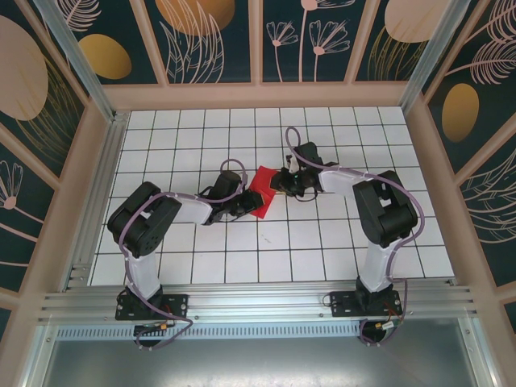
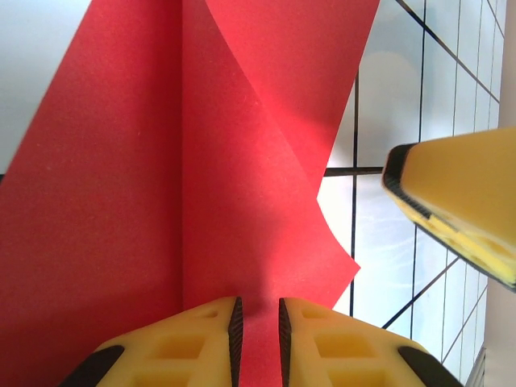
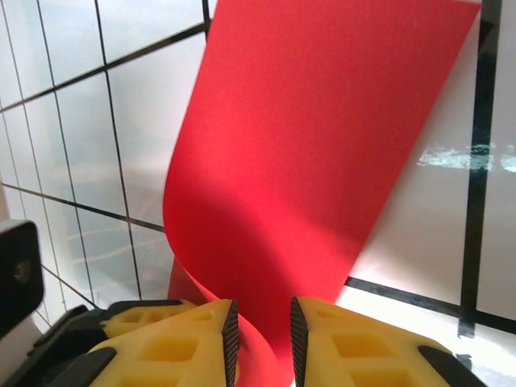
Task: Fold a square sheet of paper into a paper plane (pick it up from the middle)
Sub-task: Fold the triangle a second time at the center of the table.
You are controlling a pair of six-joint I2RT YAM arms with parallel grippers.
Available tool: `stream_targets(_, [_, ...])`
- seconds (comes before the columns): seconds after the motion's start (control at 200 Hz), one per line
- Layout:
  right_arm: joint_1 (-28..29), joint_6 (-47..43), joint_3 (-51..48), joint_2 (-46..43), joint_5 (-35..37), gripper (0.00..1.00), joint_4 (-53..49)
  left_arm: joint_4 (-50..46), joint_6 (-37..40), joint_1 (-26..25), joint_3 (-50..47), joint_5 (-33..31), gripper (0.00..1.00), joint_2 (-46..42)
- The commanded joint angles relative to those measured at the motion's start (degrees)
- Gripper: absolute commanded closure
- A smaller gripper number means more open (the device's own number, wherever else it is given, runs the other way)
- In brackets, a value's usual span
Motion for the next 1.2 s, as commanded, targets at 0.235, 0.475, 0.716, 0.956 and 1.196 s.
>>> stream_targets(0.235, [1.29, -4.88, -0.57, -0.18, -3.74, 0.68, -2.86, -1.57, 0.53, 0.07, 1.24, -0.54, 0.78, -0.08])
stream_targets(0.475, [2.0, -5.58, -0.41, 0.86, -5.05, 0.67, -3.5, -1.68, 0.62, 0.03, 1.26, -0.58, 0.78, -0.16])
stream_targets(0.716, [2.04, -5.59, -0.79, 0.45, -1.57, 0.65, -4.78, -1.68, 0.69, 0.04, 1.08, -0.67, 0.78, -0.38])
stream_targets(0.956, [2.41, -5.6, -0.73, 1.24, -3.15, 0.65, -4.3, -1.66, 0.64, 0.03, 1.15, -0.65, 0.78, -0.44])
stream_targets(1.196, [2.6, -6.1, -0.32, 2.06, -4.22, 0.78, -4.24, -1.69, 0.61, 0.04, 1.14, -0.76, 0.78, -0.85])
